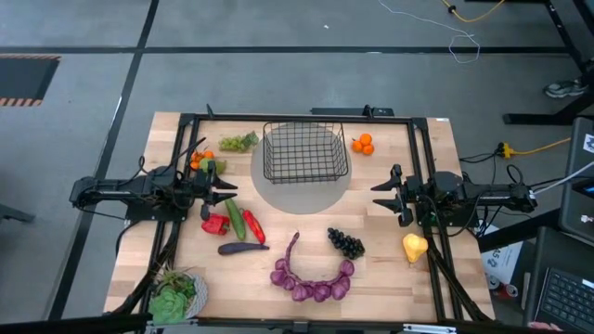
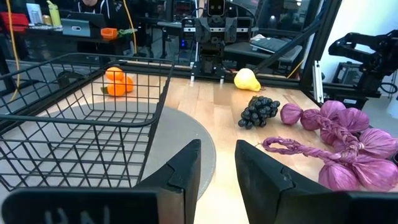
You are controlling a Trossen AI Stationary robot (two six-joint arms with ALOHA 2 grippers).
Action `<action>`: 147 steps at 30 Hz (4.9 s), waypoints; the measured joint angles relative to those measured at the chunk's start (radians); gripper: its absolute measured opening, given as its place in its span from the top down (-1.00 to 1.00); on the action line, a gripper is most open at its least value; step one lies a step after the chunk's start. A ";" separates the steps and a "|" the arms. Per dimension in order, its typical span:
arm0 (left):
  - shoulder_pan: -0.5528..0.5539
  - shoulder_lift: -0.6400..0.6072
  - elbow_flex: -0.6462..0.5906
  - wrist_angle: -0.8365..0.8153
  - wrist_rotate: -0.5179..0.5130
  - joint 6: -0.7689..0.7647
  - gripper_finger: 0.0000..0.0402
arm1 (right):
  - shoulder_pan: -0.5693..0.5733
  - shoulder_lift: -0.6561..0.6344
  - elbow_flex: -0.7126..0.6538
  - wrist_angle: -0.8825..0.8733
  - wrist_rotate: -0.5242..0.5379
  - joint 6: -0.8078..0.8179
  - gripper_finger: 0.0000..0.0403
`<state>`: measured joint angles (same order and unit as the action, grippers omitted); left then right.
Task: Build produce basket
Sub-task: Put the green grapes into the black wire basket
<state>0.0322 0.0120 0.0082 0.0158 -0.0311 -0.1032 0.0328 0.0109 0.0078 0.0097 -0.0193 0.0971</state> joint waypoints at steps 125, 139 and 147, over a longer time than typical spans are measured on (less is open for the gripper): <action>-0.177 0.948 0.495 0.482 -0.551 -0.047 0.53 | 0.000 0.460 0.386 -0.155 0.330 0.317 0.10; 0.157 0.935 0.920 -0.440 -0.887 -0.373 0.53 | 0.000 0.460 0.386 -0.157 0.332 0.313 0.10; 0.486 1.022 0.949 -0.788 -0.522 -0.655 0.53 | 0.000 0.467 0.386 -0.164 0.332 0.307 0.10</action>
<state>0.5183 1.0342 0.9569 -0.7723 -0.5529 -0.7582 0.0327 0.4780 0.3939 -0.1543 0.3127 0.4046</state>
